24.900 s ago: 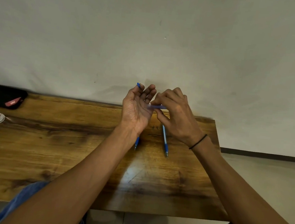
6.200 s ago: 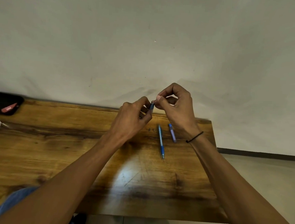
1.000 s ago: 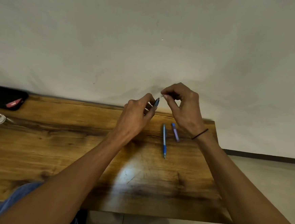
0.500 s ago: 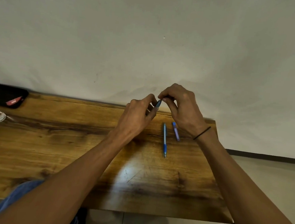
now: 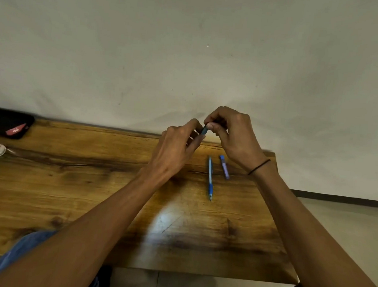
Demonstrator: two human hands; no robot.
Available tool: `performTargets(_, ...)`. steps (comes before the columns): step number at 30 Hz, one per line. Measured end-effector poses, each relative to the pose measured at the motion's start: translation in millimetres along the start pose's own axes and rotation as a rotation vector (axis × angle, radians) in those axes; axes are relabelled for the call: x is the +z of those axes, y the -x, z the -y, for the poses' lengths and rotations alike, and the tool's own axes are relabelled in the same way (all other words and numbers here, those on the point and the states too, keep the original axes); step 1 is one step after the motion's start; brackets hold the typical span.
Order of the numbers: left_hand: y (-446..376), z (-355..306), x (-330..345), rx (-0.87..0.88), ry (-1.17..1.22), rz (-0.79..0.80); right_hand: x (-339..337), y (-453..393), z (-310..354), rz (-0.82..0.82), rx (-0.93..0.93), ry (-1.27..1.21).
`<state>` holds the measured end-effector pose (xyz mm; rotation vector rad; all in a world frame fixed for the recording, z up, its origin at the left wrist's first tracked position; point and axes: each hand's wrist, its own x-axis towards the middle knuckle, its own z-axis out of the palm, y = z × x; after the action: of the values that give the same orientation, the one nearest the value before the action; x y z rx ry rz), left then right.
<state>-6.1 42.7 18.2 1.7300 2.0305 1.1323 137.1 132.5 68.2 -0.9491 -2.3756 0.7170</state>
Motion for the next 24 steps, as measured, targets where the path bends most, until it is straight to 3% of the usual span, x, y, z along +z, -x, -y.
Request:
performTargets(7,-2.9,-7.2,-6.0,-0.031,0.287,-0.086,4.3,-0.2,-0.9,-0.078,0.127,-0.354)
performTargets(16,-13.2,-6.2,-18.5,-0.119,0.527,-0.39,-17.7,-9.0,40.7,-0.301,0.167,-0.839)
performTargets(20,-18.2,-3.8,-17.7,-0.142,0.56,-0.414,-30.2,-11.9,59.3,-0.29,0.239,-1.178)
performTargets(24,-18.9,-9.8,-16.0,-0.158,0.537,-0.396,-55.6,-15.6,75.7,-0.34,0.304,-1.27)
